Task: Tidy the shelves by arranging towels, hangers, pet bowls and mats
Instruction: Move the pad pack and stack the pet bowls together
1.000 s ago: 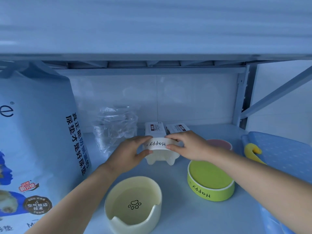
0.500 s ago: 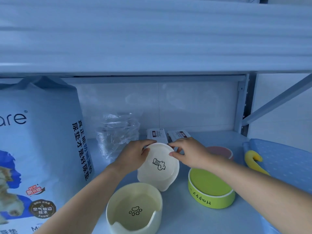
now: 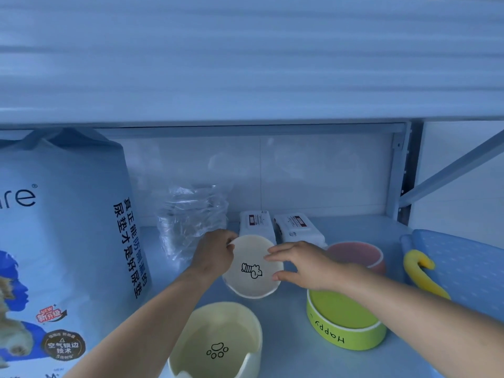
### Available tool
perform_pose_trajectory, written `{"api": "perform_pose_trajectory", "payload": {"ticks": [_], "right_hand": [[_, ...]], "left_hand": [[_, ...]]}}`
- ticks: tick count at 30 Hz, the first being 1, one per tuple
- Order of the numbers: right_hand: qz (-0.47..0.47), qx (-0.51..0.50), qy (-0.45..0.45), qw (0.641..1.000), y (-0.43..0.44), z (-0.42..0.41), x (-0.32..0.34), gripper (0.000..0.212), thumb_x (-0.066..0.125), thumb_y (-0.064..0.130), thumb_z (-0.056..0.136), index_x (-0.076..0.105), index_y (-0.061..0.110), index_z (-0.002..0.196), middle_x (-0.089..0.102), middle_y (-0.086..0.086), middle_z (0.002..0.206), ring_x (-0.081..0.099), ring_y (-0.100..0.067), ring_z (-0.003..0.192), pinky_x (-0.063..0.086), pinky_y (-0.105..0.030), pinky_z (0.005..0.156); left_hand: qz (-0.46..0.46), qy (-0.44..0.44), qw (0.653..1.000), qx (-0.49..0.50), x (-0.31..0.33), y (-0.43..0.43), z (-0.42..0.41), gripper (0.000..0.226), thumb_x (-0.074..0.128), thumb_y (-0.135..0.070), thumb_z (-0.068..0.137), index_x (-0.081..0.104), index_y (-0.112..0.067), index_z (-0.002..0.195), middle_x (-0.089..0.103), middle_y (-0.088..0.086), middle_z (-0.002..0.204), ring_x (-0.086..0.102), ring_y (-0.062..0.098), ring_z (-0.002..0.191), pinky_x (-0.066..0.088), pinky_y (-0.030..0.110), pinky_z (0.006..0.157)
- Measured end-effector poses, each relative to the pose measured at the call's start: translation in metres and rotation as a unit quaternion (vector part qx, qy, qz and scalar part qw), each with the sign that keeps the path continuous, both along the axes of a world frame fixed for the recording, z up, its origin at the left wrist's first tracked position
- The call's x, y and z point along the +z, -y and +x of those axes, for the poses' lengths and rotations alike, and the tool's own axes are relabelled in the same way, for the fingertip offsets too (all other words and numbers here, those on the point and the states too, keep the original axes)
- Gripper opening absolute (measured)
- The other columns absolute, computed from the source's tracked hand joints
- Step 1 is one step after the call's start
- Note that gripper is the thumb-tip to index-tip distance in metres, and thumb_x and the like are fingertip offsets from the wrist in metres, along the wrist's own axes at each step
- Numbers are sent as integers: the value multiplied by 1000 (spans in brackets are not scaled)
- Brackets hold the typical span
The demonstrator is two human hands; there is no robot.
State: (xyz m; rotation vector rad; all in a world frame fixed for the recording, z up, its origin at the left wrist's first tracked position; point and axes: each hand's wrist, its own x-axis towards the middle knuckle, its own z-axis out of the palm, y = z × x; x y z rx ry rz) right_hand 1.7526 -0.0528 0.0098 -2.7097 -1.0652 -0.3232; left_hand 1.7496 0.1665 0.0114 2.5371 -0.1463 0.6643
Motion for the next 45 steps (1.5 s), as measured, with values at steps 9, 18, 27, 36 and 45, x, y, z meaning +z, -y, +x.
{"api": "perform_pose_trajectory", "payload": {"ticks": [9,18,27,36,45], "right_hand": [[-21,31,-32,999,-5,5,-3,48,61,54,82,60,28,122,55,8,131,49,-11,119,37,-24,99],[-22,54,-51,997,-8,12,-2,15,56,29,91,66,19,97,67,3,99,58,-12,92,45,-31,82],[-1,47,-43,998,-4,14,-7,13,57,29,90,67,22,95,67,7,95,45,2,74,31,-21,68],[-11,-32,-44,998,9,1,-4,23,55,31,92,65,22,110,66,0,109,56,-17,98,42,-29,83],[17,-80,-23,996,32,-41,3,38,63,40,85,59,30,121,60,6,125,51,-12,117,37,-26,99]], "left_hand": [[-15,-67,996,61,-9,-7,15,31,51,1,78,73,-15,92,71,4,96,62,21,91,37,21,66],[-108,-157,978,-81,-19,-10,6,23,51,-17,94,68,-16,109,63,1,115,58,12,103,44,21,76],[-21,-154,972,-175,-21,-11,-21,29,72,-39,78,65,-32,105,55,-23,107,51,-4,104,36,3,80],[45,-80,990,-112,-26,-1,-28,38,76,-46,71,64,-31,104,55,-14,109,49,2,102,37,18,87],[23,-55,990,-131,-8,5,-51,27,68,-42,78,60,-41,104,52,-23,106,49,1,104,39,21,83]]}}
